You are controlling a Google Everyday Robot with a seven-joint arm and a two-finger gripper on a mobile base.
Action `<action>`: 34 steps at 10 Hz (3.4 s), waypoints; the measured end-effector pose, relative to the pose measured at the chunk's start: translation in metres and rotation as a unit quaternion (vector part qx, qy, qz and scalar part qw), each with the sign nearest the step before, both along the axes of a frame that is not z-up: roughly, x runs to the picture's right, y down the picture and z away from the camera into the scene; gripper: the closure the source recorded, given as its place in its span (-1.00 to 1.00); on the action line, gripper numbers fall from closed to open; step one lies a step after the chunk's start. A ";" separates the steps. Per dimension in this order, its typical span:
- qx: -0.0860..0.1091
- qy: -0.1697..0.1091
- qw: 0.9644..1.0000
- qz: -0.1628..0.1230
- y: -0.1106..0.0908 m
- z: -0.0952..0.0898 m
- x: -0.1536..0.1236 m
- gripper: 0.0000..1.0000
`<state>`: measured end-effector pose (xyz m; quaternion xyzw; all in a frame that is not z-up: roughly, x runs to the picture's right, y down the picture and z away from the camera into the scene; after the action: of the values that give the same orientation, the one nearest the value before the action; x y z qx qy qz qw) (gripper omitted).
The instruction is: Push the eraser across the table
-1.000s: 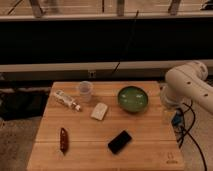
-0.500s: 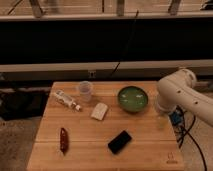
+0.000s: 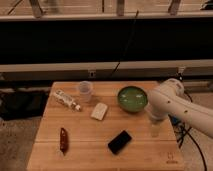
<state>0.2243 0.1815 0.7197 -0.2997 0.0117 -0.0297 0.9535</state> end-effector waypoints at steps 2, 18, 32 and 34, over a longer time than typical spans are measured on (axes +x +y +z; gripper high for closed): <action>-0.007 -0.008 1.000 -0.010 0.018 0.008 -0.015 -0.60; -0.035 -0.026 0.999 -0.018 0.052 0.009 -0.045 -0.60; -0.058 -0.039 0.997 -0.030 0.082 0.027 -0.063 0.91; -0.067 -0.044 0.996 -0.049 0.086 0.037 -0.076 0.94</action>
<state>0.1484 0.2679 0.7565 -0.3603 -0.0182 -0.0901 0.9283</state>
